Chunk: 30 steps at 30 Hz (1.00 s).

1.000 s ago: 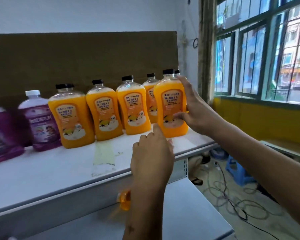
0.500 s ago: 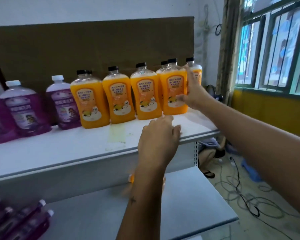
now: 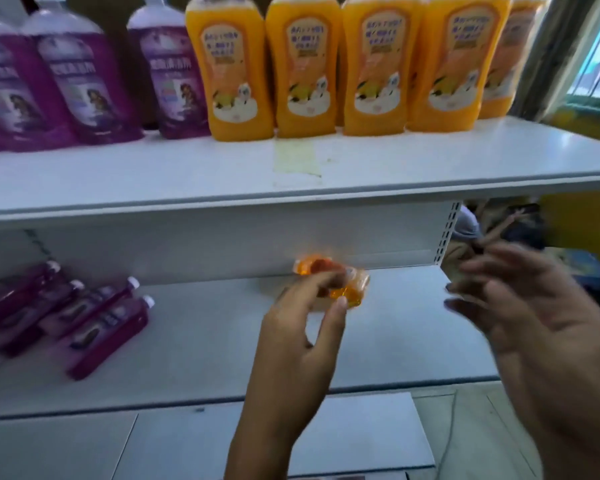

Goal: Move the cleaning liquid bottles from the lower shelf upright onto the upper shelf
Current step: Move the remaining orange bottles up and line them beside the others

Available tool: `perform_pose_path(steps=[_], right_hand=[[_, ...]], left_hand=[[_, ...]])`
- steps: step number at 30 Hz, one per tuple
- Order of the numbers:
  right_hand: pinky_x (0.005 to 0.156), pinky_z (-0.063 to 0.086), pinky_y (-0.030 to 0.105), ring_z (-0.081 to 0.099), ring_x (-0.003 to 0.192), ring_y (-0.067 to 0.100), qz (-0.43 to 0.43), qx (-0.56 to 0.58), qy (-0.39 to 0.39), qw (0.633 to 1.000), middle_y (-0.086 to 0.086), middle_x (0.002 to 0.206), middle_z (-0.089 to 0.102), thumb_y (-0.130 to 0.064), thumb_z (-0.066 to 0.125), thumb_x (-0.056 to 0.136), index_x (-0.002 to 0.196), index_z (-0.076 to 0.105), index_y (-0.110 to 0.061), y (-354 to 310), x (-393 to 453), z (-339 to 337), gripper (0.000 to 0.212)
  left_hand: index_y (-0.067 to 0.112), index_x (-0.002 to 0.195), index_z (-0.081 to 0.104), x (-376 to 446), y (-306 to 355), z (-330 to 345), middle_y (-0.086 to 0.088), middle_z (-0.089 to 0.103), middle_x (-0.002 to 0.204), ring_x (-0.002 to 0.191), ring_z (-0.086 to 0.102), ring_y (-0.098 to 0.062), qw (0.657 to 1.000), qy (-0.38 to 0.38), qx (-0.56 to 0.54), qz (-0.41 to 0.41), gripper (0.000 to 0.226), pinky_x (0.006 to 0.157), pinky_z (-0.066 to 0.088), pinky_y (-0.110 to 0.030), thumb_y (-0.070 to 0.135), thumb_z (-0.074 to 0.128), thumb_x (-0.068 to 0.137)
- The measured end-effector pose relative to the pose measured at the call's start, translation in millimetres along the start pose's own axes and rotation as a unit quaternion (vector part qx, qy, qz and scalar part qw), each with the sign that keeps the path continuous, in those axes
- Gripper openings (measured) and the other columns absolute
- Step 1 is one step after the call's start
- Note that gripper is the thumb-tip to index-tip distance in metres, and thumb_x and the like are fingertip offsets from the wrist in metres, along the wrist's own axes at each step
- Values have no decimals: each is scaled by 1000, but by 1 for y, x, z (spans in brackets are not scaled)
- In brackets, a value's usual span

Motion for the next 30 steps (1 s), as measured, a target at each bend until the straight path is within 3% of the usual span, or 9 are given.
perform_pose_path(steps=[2, 5, 7, 10, 15, 19, 24, 28, 30], right_hand=[[79, 60, 30, 72, 95, 26, 75, -26, 14, 997, 7, 106, 72, -23, 70, 87, 111, 70, -26, 38, -15, 4, 24], [85, 59, 28, 71, 102, 18, 167, -142, -13, 976, -4, 106, 74, 4, 66, 90, 107, 70, -33, 97, -18, 15, 41], [96, 54, 30, 64, 111, 8, 170, -254, -51, 951, -12, 116, 69, 0, 69, 89, 120, 61, -30, 126, -15, 25, 45], [102, 44, 33, 53, 123, 18, 113, -389, -109, 908, 7, 139, 53, -5, 74, 86, 141, 47, -14, 164, -3, 33, 62], [117, 28, 57, 24, 145, 42, 47, -535, -214, 816, 20, 158, 28, -5, 73, 84, 154, 27, -5, 222, 44, 43, 83], [122, 5, 61, 0, 152, 39, 43, -626, -280, 726, 13, 165, 9, -12, 64, 87, 159, 9, -14, 262, 63, 45, 91], [124, 5, 49, 10, 151, 39, 45, -666, -252, 701, 15, 165, 15, -13, 62, 86, 158, 17, -15, 277, 73, 32, 85], [121, 19, 42, 27, 144, 35, 29, -676, -259, 689, 10, 160, 27, -12, 64, 85, 158, 21, -21, 274, 82, 28, 85], [117, 25, 41, 34, 139, 34, 22, -687, -269, 675, 9, 157, 31, -13, 63, 88, 158, 19, -21, 267, 81, 27, 83]], left_hand=[[39, 122, 60, -8, -29, -1, 28, 61, 117, 113, 51, 11, 997, -25, 30, -64, 28, 85, 43, -8, 46, 49, 96], [42, 120, 58, -15, -77, 4, 31, 58, 117, 113, 48, 16, 983, -69, 16, -167, 23, 85, 41, -7, 37, 53, 99], [39, 118, 60, -17, -106, 11, 25, 62, 117, 110, 53, 12, 970, -81, -41, -228, 21, 83, 43, -5, 29, 55, 100], [34, 120, 58, -16, -143, 21, 18, 61, 123, 112, 55, 3, 965, -48, -33, -257, 23, 94, 48, -19, 23, 55, 100], [19, 140, 46, 23, -172, 40, 0, 51, 142, 128, 48, -13, 977, -16, 64, -203, 44, 99, 41, -21, 16, 58, 98], [13, 155, 24, 75, -184, 65, -10, 27, 160, 147, 24, -28, 964, -62, 228, -120, 75, 116, 34, -44, -5, 58, 90], [19, 159, 3, 114, -207, 87, -3, -3, 167, 153, -1, -26, 880, -204, 425, -61, 88, 121, 16, -53, -11, 50, 90], [17, 158, -7, 121, -214, 96, -7, -6, 167, 153, 1, -30, 808, -281, 517, -38, 97, 122, 14, -51, -11, 55, 89], [15, 158, -4, 121, -214, 98, -10, 1, 166, 152, 8, -32, 799, -283, 531, -19, 102, 122, 17, -49, -10, 62, 85]])
Point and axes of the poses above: each hand's wrist, its own x-axis towards the middle knuckle, its own z-axis out of the palm, y = z × x, the point moved 1 cm from there along x, towards the middle knuckle
